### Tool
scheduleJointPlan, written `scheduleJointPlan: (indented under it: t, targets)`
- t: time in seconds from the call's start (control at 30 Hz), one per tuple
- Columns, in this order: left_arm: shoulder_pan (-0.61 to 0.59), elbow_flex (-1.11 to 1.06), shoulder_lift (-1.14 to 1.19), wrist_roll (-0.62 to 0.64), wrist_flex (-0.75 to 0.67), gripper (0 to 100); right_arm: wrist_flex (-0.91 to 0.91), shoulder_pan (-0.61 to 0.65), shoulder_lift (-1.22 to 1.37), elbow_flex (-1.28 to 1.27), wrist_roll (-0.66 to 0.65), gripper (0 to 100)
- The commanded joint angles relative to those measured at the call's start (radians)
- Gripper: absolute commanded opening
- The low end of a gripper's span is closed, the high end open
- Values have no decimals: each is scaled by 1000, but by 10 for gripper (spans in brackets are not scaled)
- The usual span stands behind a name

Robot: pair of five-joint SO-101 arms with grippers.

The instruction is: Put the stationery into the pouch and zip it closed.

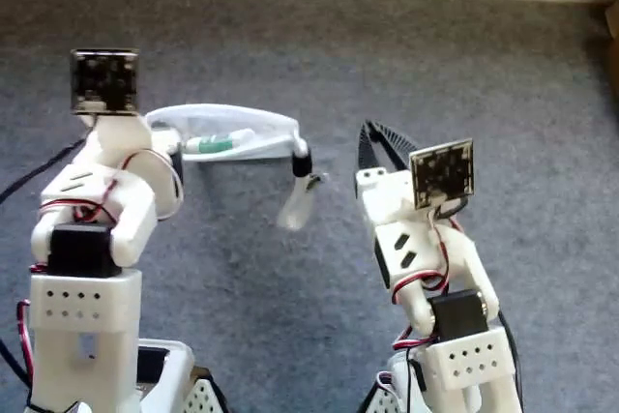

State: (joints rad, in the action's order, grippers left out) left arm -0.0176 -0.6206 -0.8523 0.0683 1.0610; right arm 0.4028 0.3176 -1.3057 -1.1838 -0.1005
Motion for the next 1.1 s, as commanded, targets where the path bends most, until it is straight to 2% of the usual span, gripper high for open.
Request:
scheduleJointPlan:
  t: [0.0, 0.07, 0.17, 0.23, 0.3, 0.43, 0.53, 0.6, 0.73, 0.8, 0.87, 1.07]
  targets:
    - [-21, 24, -22, 89, 21, 7, 1, -5, -45, -25, 11, 10]
    - [-68, 21, -54, 112, 21, 7, 1, 13, -47, -39, 11, 11]
    - [-4, 7, -84, 25, 28, 7, 1, 33, -47, -59, 11, 11]
    - [-35, 22, -113, 72, 23, 7, -2, 33, -47, -76, 11, 11]
    - [-70, 94, -139, 112, 26, 7, -53, 33, -47, -114, 11, 11]
    - [-28, 344, -125, 115, 106, 7, -217, 30, -47, -234, 9, 11]
    - [-1, 512, -31, 115, 216, 7, -283, 30, -47, -288, 8, 11]
    - [10, 545, 73, 112, 281, 7, -286, 30, -47, -297, 8, 11]
    - [53, 470, 358, 35, 290, 7, -286, 30, -47, -298, 8, 11]
    - [51, 507, 506, 40, 287, 7, -286, 30, -47, -297, 8, 11]
    - [50, 636, 601, 38, 325, 7, -286, 30, -47, -297, 8, 11]
    - [56, 1239, 661, 38, 658, 7, -286, 30, -47, -297, 5, 11]
